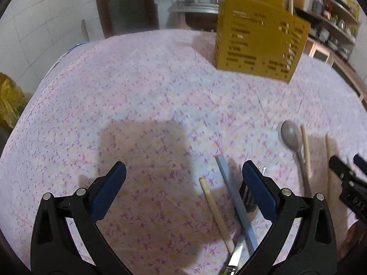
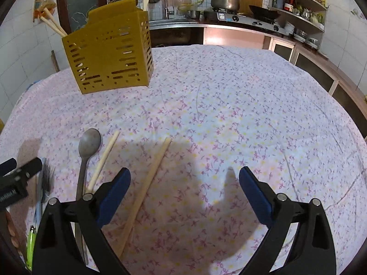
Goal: Organize utensils
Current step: 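Move the right tool down and close it on a wooden chopstick while the left tool approaches the knife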
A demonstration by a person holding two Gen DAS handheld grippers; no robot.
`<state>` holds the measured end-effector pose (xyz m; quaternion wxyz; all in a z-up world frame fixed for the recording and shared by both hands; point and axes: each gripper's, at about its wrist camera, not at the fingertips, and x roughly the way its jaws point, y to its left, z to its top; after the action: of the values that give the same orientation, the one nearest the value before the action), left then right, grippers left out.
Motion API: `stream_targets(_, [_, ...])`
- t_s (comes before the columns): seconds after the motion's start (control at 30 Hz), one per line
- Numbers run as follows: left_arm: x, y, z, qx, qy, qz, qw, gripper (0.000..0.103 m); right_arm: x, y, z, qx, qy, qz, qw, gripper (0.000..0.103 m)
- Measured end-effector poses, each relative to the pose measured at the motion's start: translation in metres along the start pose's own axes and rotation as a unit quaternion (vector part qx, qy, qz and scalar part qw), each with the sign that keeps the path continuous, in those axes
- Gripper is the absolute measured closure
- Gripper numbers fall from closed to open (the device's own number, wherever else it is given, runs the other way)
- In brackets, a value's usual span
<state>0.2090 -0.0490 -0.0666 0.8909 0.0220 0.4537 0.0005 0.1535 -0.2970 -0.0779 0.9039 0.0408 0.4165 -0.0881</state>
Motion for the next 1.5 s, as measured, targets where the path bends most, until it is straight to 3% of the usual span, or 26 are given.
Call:
stream_targets(0.07, [0.003, 0.000, -0.001, 0.005, 0.000, 0.008, 1.0000, 0.005, 0.001, 0.003, -0.002, -0.001, 0.003, -0.004, 1.000, 0.014])
stream_targets(0.13, [0.007, 0.004, -0.001, -0.002, 0.008, 0.004, 1.0000, 0.005, 0.006, 0.004, 0.002, 0.003, 0.013, -0.002, 1.000, 0.031])
stream_targets(0.3, [0.011, 0.009, -0.005, -0.016, 0.010, -0.009, 0.9998, 0.005, 0.011, 0.010, 0.007, 0.008, 0.016, 0.001, 1.000, 0.053])
stream_targets(0.43, [0.011, 0.006, -0.007, -0.013, 0.003, -0.001, 0.9999, 0.005, 0.015, 0.014, 0.011, 0.006, 0.017, 0.002, 1.000, 0.064])
stream_targets(0.6, [0.011, 0.008, -0.009, -0.016, 0.002, -0.007, 0.9998, 0.005, 0.020, 0.017, 0.018, -0.010, 0.019, 0.020, 1.000, 0.090])
stream_targets(0.77, [0.011, 0.007, -0.008, -0.016, 0.003, -0.008, 0.9998, 0.005, 0.021, 0.009, 0.024, -0.022, 0.027, 0.049, 0.998, 0.097])
stream_targets(0.97, [0.012, 0.008, -0.004, -0.014, 0.022, -0.012, 0.9996, 0.005, 0.022, 0.003, 0.021, -0.026, 0.024, 0.069, 0.997, 0.097])
stream_targets(1.07, [0.010, 0.012, 0.000, -0.038, 0.028, -0.018, 0.9987, 0.008, 0.021, 0.002, 0.018, -0.020, 0.016, 0.075, 0.997, 0.097])
stream_targets(1.13, [0.009, 0.011, 0.000, -0.046, 0.025, -0.012, 0.9985, 0.015, 0.022, -0.001, 0.018, -0.012, 0.016, 0.085, 0.996, 0.097])
stream_targets(1.5, [-0.002, -0.028, -0.005, -0.015, 0.029, 0.004, 0.9995, 0.082, 0.019, -0.004, 0.013, -0.011, 0.014, 0.090, 0.996, 0.097])
